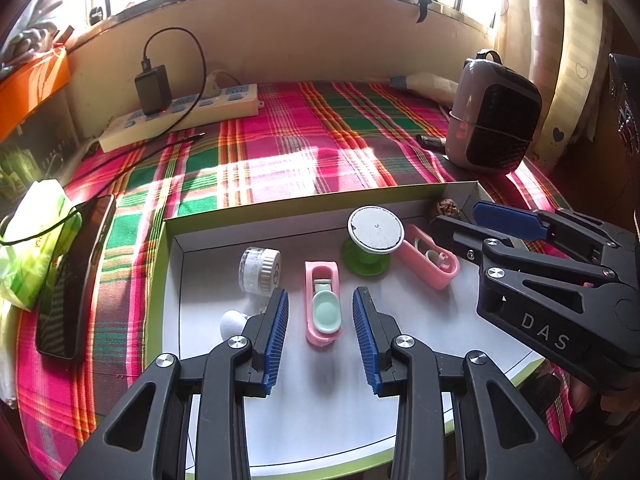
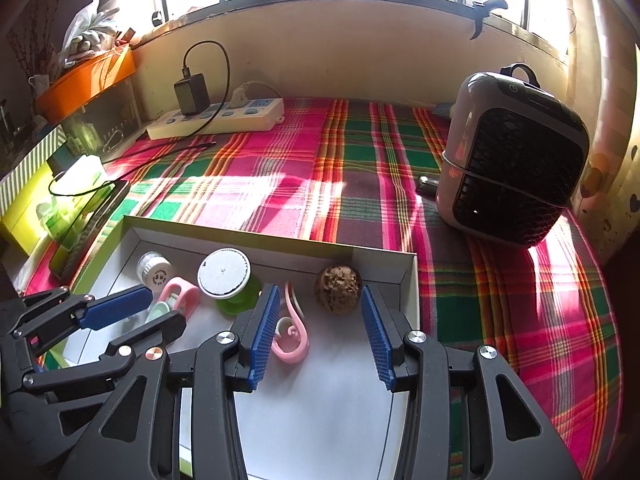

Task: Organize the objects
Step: 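Withdraw both open tools out of the box toward the remaining items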

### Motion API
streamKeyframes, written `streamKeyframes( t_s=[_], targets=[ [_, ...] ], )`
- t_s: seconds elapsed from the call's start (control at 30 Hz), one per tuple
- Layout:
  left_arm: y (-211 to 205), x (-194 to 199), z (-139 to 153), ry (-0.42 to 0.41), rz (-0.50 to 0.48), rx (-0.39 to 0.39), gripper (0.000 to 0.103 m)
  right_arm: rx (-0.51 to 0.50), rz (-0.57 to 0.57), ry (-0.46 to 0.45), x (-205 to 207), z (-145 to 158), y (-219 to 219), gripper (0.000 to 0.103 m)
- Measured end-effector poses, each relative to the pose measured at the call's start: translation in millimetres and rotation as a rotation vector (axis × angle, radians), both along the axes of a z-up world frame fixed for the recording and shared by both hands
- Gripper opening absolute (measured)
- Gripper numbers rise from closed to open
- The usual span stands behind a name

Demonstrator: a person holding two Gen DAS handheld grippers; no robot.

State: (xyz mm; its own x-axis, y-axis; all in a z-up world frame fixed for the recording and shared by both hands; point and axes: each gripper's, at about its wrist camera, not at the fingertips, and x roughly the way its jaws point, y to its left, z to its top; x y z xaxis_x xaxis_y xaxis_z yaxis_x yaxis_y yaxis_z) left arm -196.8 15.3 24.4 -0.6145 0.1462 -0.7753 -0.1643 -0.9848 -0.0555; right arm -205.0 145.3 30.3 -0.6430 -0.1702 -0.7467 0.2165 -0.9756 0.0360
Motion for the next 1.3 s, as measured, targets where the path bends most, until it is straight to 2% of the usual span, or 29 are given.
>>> streamKeyframes(
  t_s=[0.63, 1.3],
  targets=[
    [-2, 32, 14, 0.044, 0.013, 0.000, 0.032, -0.033, -0.015, 0.029, 34, 10, 6, 0.044],
    [-20, 68, 21, 0.077, 0.044, 0.036, 0.032, -0.074, -0.030, 0.065, 69, 18, 19, 0.044]
  ],
)
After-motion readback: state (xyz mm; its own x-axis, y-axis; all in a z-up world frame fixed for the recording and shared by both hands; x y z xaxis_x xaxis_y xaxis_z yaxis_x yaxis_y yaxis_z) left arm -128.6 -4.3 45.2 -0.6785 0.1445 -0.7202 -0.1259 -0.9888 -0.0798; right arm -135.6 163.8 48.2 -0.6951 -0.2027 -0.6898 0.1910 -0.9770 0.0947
